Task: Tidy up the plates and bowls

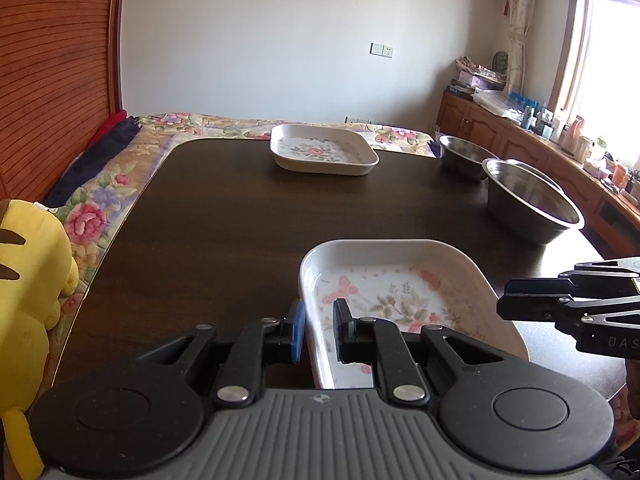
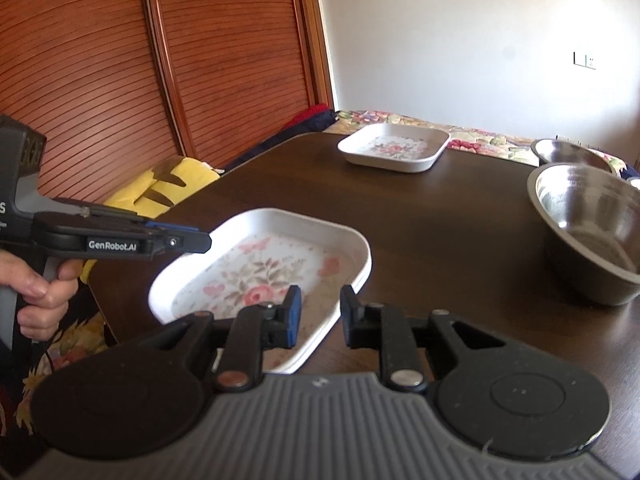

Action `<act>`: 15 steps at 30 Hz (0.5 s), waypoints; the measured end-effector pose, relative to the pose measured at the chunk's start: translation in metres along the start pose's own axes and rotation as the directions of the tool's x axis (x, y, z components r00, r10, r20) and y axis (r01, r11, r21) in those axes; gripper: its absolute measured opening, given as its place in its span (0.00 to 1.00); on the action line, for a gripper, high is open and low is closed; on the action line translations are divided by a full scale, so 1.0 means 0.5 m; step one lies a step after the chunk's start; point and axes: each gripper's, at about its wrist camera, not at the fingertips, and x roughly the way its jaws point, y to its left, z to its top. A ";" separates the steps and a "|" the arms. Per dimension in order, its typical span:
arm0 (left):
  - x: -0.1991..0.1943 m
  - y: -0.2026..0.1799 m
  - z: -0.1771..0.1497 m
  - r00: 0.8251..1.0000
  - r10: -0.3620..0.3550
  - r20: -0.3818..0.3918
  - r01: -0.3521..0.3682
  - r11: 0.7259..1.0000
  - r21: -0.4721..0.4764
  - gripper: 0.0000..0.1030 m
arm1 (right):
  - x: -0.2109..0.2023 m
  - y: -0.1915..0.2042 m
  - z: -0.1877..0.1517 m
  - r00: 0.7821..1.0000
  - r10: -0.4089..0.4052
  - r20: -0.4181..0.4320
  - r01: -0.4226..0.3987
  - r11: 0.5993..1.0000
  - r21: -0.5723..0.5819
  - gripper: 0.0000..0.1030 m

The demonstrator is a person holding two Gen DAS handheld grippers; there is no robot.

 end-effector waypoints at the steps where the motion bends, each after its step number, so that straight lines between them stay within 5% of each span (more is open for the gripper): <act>1: -0.001 0.000 0.002 1.000 0.002 0.002 -0.002 1.000 0.002 0.14 | -0.001 -0.001 0.001 1.000 -0.001 0.004 0.001 1.000 -0.001 0.22; 15: 0.001 0.008 0.028 0.999 0.014 0.031 -0.015 1.000 0.006 0.14 | -0.003 -0.023 0.018 0.998 -0.016 0.057 0.015 1.000 0.013 0.22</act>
